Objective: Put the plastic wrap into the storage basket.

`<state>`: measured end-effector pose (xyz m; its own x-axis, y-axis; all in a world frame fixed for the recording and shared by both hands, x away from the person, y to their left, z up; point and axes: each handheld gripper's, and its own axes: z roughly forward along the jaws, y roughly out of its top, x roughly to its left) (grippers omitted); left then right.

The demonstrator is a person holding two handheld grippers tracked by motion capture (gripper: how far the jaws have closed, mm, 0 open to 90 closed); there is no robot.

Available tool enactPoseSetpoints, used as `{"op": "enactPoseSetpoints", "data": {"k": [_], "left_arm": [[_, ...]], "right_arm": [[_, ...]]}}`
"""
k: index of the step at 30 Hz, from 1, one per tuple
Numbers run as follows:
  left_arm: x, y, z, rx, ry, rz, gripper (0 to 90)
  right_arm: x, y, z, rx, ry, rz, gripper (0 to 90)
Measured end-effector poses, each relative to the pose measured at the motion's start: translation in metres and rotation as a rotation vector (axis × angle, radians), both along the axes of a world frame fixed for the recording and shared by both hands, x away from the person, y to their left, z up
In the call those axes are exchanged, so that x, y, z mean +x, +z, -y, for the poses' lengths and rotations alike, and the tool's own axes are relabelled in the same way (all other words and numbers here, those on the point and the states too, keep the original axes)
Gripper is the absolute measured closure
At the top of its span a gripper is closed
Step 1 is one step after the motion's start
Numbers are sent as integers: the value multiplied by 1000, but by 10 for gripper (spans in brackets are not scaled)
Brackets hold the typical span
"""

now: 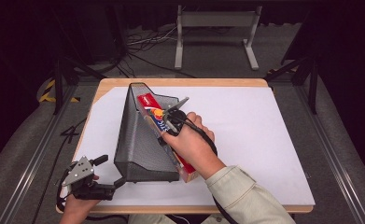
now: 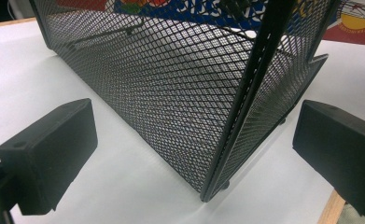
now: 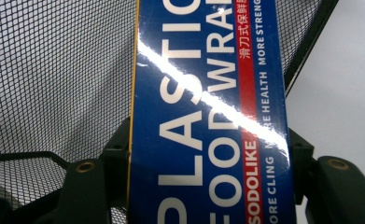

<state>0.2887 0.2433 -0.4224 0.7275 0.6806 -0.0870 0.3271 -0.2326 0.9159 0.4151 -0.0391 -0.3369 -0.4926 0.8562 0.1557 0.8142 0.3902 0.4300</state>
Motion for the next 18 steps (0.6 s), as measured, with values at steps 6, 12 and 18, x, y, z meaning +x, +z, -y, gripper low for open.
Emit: {"op": "enactPoseSetpoints", "data": {"k": [6, 12, 18], "left_arm": [[0, 0, -1, 1, 3, -1, 7], [-1, 0, -1, -3, 3, -1, 8], [-2, 0, -3, -5, 10, -1, 8]], "right_arm": [[1, -3, -8, -40, -10, -24, 397], [4, -7, -17, -65, -6, -41, 396], [8, -11, -23, -81, -16, -75, 395]]}}
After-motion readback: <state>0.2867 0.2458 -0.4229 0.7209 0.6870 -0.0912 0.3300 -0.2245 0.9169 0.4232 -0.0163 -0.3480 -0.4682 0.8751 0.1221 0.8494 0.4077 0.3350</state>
